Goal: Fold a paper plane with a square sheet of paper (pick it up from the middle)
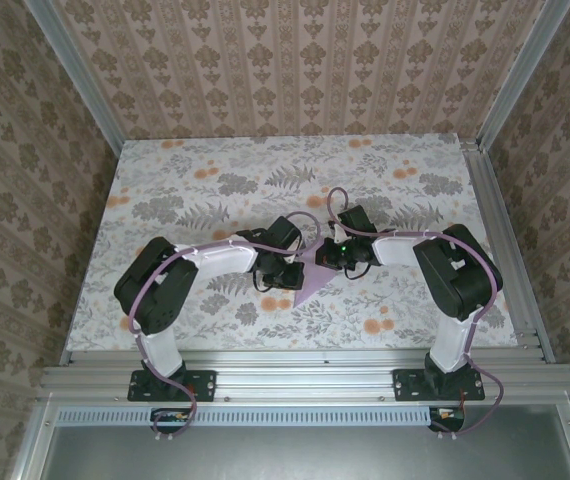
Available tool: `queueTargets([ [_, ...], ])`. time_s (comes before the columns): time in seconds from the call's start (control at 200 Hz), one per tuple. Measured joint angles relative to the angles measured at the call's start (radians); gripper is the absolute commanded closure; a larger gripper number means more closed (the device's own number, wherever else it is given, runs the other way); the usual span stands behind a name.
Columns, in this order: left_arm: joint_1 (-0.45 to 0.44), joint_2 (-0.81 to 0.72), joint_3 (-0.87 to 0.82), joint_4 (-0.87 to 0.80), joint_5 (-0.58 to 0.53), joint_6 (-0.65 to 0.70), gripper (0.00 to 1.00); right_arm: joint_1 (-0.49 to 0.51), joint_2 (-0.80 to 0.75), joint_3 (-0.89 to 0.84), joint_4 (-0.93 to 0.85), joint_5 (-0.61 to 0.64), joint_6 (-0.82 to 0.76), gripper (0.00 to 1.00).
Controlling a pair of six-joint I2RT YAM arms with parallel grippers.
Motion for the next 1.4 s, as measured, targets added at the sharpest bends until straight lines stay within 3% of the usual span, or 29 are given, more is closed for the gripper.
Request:
queueTargets([
  [0.74,0.002,0.025,0.008,-0.008,-0.023,0.037,0.9,-0.006,-0.072,-0.019,0.006,-0.017,0.01,0.84],
  [1.01,0.002,0.034,0.025,-0.028,-0.026,0.059,0.91,-0.001,-0.179,-0.153,0.161,-0.11,0.15,0.94],
  [1.4,-0.006,0.035,0.027,-0.031,-0.04,0.066,0.91,0.088,-0.103,-0.252,0.384,-0.116,0.367,1.0],
])
